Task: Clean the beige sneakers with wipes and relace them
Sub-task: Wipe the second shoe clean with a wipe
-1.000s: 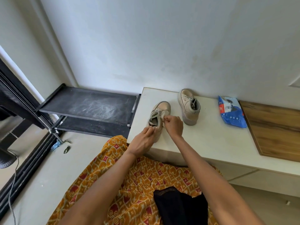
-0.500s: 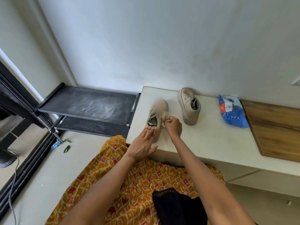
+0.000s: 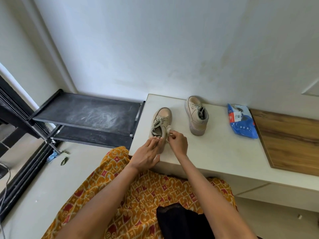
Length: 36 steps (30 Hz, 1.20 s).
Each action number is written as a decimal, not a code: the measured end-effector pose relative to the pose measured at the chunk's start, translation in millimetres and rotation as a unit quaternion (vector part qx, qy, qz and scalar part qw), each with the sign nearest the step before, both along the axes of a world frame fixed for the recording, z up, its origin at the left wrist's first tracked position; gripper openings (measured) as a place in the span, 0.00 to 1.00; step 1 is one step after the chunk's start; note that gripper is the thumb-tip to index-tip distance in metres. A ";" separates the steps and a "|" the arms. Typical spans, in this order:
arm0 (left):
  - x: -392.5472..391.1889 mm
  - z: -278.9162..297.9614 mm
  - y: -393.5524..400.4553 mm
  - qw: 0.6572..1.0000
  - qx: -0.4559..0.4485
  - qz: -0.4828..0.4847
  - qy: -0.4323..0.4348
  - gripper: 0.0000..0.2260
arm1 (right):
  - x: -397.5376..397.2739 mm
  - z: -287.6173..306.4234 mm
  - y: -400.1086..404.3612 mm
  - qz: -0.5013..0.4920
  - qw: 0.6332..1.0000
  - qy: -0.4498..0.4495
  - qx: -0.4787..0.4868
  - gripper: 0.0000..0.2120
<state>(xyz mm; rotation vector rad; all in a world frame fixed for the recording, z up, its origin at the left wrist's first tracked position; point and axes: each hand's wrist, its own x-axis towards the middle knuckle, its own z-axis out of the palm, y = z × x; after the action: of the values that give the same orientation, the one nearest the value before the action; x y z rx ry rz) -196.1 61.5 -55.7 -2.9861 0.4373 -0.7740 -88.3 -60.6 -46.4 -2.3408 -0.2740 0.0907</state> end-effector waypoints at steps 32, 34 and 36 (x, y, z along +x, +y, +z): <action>35.7 27.0 8.5 0.962 -0.264 0.054 0.041 0.08 | -8.4 -9.1 12.8 -0.099 0.985 -0.005 0.143 0.09; 34.6 23.5 15.9 0.962 -0.261 0.058 0.058 0.05 | -16.4 -26.7 11.0 -0.091 0.990 -0.009 0.109 0.08; 34.1 23.5 16.3 0.971 -0.225 0.049 0.066 0.06 | -18.7 -36.9 9.8 -0.099 0.990 -0.002 0.096 0.08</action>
<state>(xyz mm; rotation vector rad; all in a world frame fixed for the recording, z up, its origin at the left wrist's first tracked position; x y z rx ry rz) -161.9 77.8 -32.2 -3.4613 0.1227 -0.7564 -107.0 -50.9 -83.3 -2.1637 -0.0481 -0.0369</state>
